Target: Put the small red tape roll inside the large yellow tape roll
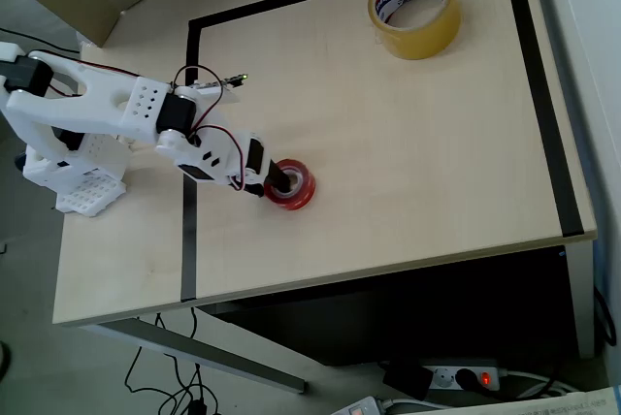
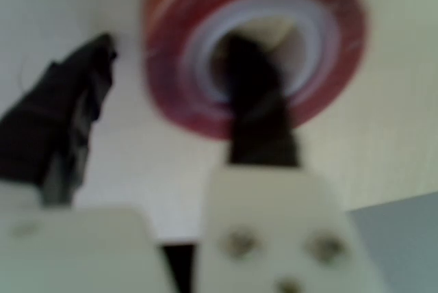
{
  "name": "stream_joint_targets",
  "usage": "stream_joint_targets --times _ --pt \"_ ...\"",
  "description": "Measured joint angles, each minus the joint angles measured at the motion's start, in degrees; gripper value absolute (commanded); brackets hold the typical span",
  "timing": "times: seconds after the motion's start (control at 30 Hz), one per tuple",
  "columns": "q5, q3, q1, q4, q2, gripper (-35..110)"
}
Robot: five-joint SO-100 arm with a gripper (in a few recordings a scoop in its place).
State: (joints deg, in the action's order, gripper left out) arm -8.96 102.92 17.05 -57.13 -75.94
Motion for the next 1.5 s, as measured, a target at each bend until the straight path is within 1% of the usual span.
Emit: stream_joint_targets --times 0.13,0.23,0.33,0.5,0.6,0.8,1.07,1.3,1.5 --pt "-0.18 -5.01 -0.26 -3.78 1.23 0" --pt "-0.18 -11.16 -2.64 -7.29 1.23 0" --pt "-0.18 -20.65 -6.77 -7.73 0.62 0" --pt "-0.18 -41.13 -14.68 -8.7 0.97 0" --pt "-0.18 -56.25 -18.72 -8.7 6.5 0" --pt "1.58 -82.44 -25.84 -9.84 26.54 0" --pt "2.55 -92.37 -31.64 -9.84 40.08 0" --pt "3.08 -94.13 -31.46 -12.83 44.82 19" --pt "3.08 -97.47 -30.41 -17.4 45.18 23"
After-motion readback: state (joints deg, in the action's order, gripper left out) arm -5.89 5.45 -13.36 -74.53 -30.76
